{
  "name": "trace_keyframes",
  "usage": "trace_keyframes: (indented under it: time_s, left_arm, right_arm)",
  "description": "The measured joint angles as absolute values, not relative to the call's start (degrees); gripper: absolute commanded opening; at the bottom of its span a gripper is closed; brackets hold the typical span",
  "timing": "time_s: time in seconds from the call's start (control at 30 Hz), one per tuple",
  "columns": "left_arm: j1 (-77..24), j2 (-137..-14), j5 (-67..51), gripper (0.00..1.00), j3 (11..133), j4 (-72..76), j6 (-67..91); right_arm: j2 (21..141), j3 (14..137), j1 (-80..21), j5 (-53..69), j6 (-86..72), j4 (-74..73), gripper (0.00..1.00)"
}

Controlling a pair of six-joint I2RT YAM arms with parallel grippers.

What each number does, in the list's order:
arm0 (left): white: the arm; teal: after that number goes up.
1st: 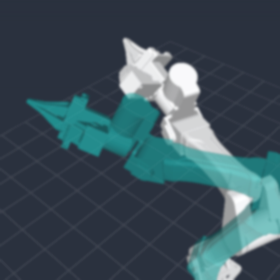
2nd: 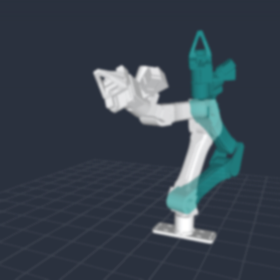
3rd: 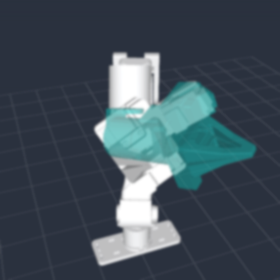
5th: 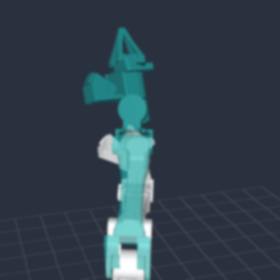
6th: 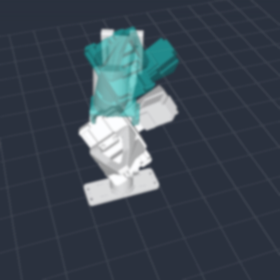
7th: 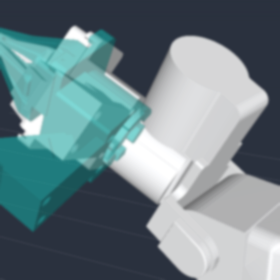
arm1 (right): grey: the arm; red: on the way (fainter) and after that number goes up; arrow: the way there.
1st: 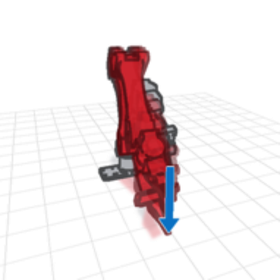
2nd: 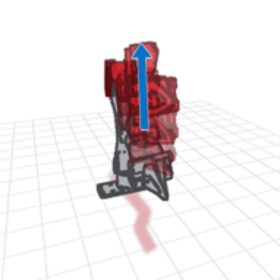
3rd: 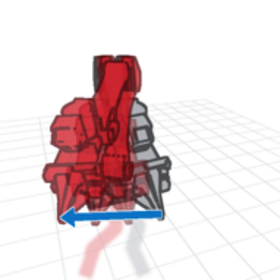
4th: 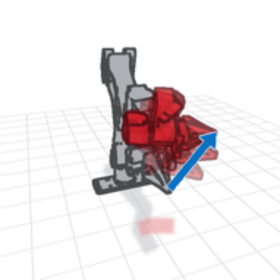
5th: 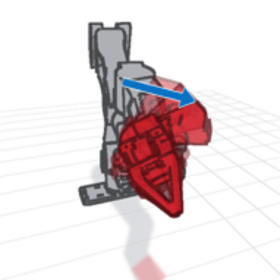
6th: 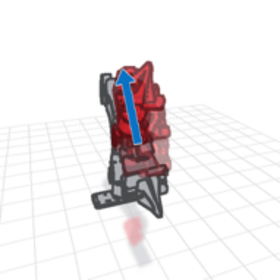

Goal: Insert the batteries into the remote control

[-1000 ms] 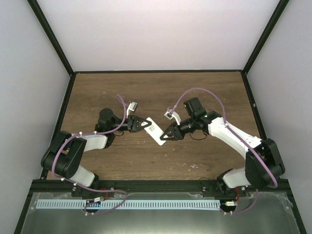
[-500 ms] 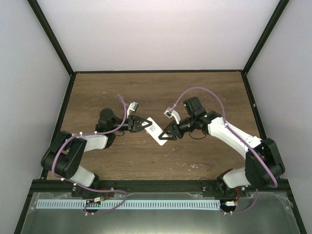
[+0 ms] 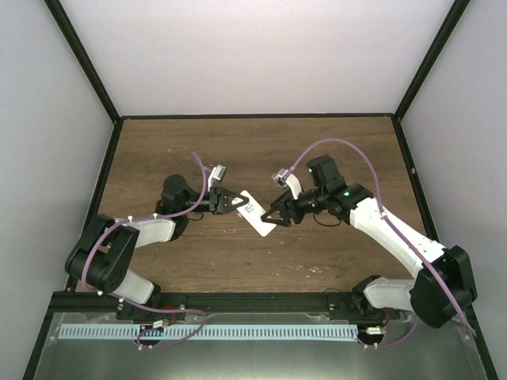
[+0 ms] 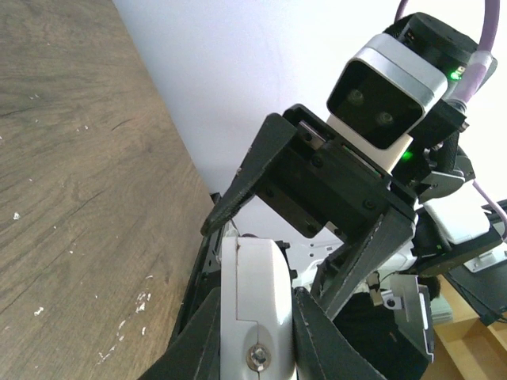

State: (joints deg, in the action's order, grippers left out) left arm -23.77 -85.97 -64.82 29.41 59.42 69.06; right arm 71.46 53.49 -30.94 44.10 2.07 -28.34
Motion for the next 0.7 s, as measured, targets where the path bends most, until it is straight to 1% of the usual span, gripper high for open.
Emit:
trace_keyframes:
  time_s: [0.4,0.47,0.6,0.7]
  left_arm:
    - [-23.7,-84.0,-64.2,0.0,31.3,55.4,67.1]
    - [-23.7,-83.7,-64.0,0.0,31.6,54.5,66.8]
    - [-23.7,-83.5,-63.6,0.0,31.9,52.9,65.8]
    - [-23.7,-83.5,-63.3,0.0,31.9,52.1,65.5]
  right_arm:
    - [70.9,50.1,-30.9,45.7,1.6,-30.0,0.62]
    - [70.9,50.1,-30.9,45.8,1.6,-30.0,0.59]
    - [71.1,50.1,-30.9,46.1,1.7,-30.0,0.47]
    - [71.6,50.1,-30.9,46.8,1.8,-29.9,0.4]
